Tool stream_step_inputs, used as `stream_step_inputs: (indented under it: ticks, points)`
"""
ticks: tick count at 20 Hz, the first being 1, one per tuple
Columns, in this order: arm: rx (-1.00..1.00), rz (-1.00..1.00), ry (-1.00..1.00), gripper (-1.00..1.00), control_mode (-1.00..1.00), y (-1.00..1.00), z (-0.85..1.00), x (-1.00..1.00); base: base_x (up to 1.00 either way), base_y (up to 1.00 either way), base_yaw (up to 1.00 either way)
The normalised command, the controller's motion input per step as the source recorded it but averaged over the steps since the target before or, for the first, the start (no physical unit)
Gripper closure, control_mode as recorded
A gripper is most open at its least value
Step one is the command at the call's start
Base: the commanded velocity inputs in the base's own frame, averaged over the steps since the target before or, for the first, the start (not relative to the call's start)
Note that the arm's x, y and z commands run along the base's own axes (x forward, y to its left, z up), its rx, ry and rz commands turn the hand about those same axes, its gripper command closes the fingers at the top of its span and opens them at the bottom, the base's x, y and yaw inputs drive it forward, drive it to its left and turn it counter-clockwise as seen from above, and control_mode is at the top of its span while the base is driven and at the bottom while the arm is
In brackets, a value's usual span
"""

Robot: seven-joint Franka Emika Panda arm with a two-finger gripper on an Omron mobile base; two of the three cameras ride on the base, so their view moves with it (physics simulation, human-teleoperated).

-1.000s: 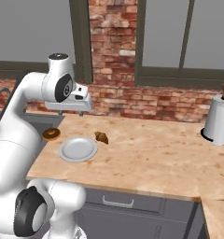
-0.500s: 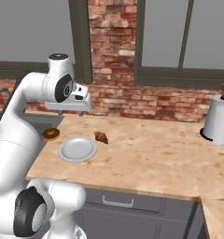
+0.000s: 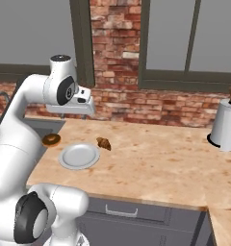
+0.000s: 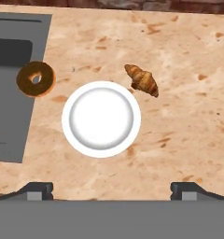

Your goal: Place the pastries on the plates.

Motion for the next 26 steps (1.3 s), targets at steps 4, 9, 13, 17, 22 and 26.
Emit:
stream_step_inputs:
  ticks: [4, 9, 13, 17, 22, 26]
  points:
    - [0.00, 0.00, 0.00, -1.00, -1.00, 0.18, -0.07, 0.17, 0.00, 0.00, 0.00]
    - [0.00, 0.00, 0.02, -1.00, -1.00, 0.64, -0.35, 0.36, 0.00, 0.00, 0.00]
    - [-0.03, 0.00, 0.18, -1.00, -1.00, 0.76, -0.32, 0.29, 0.00, 0.00, 0.00]
    - [0.00, 0.00, 0.19, -1.00, -1.00, 0.57, -0.27, 0.13, 0.00, 0.00, 0.00]
    - [0.00, 0.00, 0.13, -1.00, -1.00, 0.41, -0.38, 0.32, 0.00, 0.00, 0.00]
    - [0.00, 0.00, 0.00, -1.00, -1.00, 0.21, -0.50, 0.34, 0.00, 0.00, 0.00]
